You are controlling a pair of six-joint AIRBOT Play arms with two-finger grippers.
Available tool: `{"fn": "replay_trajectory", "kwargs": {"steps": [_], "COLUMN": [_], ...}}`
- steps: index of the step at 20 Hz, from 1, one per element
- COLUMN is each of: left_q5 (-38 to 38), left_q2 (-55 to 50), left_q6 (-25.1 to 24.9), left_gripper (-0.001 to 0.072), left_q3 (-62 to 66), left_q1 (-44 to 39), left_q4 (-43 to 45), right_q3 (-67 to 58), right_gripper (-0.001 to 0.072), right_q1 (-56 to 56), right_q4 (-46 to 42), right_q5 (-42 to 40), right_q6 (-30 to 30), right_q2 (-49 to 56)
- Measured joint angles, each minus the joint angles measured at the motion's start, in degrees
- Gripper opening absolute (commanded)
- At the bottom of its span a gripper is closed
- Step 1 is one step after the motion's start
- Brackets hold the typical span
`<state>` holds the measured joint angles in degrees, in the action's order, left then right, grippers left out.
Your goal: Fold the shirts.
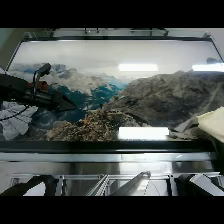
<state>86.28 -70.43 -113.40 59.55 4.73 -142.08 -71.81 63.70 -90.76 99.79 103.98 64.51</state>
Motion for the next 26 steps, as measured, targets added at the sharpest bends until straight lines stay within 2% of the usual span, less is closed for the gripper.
{"fn": "replay_trajectory", "kwargs": {"steps": [3, 4, 5, 7, 9, 13, 15, 16, 17, 18, 21, 24, 26], "left_q5": [0.63, 0.79, 0.87, 1.09, 1.22, 1.16, 1.11, 1.03, 1.03, 1.03, 2.19, 3.89, 3.96], "left_q2": [-0.31, -0.39, -0.42, -0.44, -0.44, -0.46, -0.46, -0.48, -0.48, -0.48, -0.39, 1.31, 4.59], "left_q6": [-0.07, -0.07, -0.07, -0.09, -0.15, -0.15, -0.15, -0.15, -0.15, -0.15, -0.24, -0.22, -0.22], "left_gripper": [0.0091, 0.0091, 0.0091, 0.0093, 0.0251, 0.0255, 0.0254, 0.0251, 0.0158, 0.0011, 0.0021, 0.002, 0.002], "left_q3": [0.0, 0.0, 0.0, 0.0, 0.0, 0.39, 2.01, 3.37, 4.94, 6.78, 13.35, 17.64, 16.92], "left_q1": [-0.59, -0.7, -0.74, -0.81, -0.85, -0.85, -0.85, -0.85, -0.85, -0.85, -0.87, -1.18, -1.92], "left_q4": [-0.02, -0.02, -0.02, -0.07, -0.09, -0.42, -0.46, -0.46, -0.48, -0.48, -0.46, -0.26, -0.09], "right_q3": [8.46, 11.13, 13.7, 17.09, 18.53, 17.07, 14.64, 13.29, 12.04, 10.84, 7.98, 6.51, 6.21], "right_gripper": [0.0039, 0.0268, 0.0686, 0.0699, 0.0699, 0.0695, 0.0661, 0.0346, 0.0037, 0.002, 0.0019, 0.0019, 0.0019], "right_q1": [1.51, 1.73, 1.9, 2.12, 2.19, 2.16, 1.6, 0.85, -0.22, -1.66, -9.25, -19.47, -26.49], "right_q4": [-3.5, -4.42, -5.33, -6.25, -6.71, -7.17, -5.42, -1.92, 2.58, 8.22, 31.69, 56.28, 66.86], "right_q5": [-3.76, -5.27, -6.49, -8.44, -8.46, -2.6, 1.05, 2.34, 2.86, 2.69, -3.28, -10.82, -13.64], "right_q6": [0.17, 0.17, 0.17, 0.15, -0.09, -0.63, -0.74, -0.9, -0.9, -0.9, -5.29, -17.68, -27.54], "right_q2": [-0.31, -0.33, -0.22, 0.52, 1.22, 1.79, 1.73, 1.62, 1.62, 1.7, 1.84, 1.31, -0.17]}}
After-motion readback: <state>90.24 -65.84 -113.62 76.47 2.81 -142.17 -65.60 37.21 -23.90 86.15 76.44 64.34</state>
